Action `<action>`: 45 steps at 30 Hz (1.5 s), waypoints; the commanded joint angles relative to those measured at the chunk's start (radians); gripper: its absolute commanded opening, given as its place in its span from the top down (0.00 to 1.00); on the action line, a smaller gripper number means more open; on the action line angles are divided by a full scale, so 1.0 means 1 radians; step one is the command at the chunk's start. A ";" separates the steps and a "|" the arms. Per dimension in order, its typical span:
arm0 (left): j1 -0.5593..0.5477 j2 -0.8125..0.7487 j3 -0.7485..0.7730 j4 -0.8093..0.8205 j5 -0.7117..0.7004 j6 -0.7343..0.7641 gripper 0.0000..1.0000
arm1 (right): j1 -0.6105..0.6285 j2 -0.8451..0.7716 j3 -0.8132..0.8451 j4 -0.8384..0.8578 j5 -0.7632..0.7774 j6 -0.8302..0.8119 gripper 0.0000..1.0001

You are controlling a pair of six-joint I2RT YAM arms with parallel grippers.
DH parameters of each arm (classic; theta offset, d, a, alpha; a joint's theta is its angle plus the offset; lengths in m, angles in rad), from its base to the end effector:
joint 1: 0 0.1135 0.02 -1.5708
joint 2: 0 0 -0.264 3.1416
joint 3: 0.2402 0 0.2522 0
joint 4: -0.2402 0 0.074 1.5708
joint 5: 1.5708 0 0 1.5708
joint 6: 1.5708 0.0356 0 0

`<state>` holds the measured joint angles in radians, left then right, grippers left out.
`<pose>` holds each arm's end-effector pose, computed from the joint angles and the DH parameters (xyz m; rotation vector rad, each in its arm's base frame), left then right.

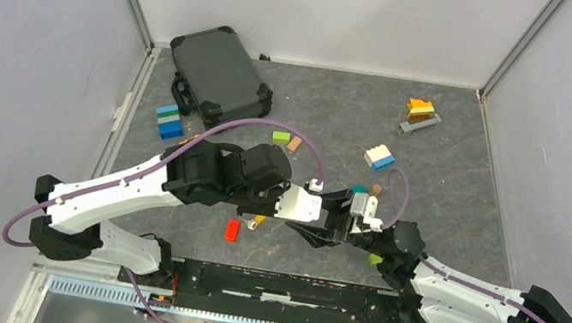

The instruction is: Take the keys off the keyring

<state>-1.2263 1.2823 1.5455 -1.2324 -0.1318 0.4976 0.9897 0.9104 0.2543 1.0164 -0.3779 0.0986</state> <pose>0.0813 -0.2127 0.3981 1.8880 1.6872 -0.1237 0.0928 0.1652 0.2579 -0.8687 1.0001 1.1643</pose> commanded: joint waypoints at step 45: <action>-0.022 -0.008 0.045 0.010 -0.017 0.019 0.98 | 0.066 0.289 0.050 0.300 0.111 0.115 0.64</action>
<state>-1.2415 1.2831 1.5455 -1.2327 -0.1329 0.4976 1.0477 1.1915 0.2699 1.2518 -0.2764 0.2096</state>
